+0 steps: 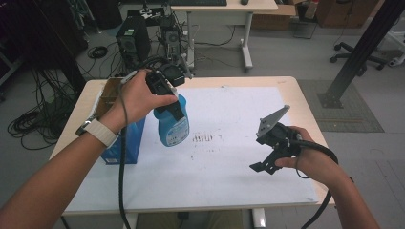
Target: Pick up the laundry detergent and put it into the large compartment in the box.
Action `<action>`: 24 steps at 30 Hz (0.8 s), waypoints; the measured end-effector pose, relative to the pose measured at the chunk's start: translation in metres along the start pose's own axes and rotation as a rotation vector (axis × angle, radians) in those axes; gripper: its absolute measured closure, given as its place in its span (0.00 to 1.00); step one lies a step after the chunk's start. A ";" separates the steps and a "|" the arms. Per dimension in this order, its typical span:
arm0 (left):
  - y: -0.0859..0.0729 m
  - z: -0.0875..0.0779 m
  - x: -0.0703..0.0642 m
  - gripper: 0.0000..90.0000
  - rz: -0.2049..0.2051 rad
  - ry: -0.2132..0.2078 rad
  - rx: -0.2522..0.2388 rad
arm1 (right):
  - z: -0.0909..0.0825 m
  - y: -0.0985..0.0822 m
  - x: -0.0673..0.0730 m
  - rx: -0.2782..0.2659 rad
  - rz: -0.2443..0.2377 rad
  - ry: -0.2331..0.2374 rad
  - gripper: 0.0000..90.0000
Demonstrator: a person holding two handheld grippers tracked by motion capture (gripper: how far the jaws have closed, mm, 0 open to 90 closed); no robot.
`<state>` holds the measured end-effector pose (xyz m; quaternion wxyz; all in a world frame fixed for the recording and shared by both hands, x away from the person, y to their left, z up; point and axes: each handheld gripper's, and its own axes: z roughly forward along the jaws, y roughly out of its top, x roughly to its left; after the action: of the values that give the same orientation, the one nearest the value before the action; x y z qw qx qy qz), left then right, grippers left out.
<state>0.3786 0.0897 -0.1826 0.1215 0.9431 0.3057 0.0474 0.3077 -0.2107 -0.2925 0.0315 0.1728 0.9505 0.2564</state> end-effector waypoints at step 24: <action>-0.003 -0.045 0.008 0.41 -0.127 0.032 -0.029 | 0.001 0.011 -0.002 -0.009 -0.040 0.008 0.11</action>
<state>0.3766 0.1056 -0.1396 0.1328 0.9191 0.3661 0.0589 0.3132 -0.2018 -0.2877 0.0334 0.1525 0.9526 0.2609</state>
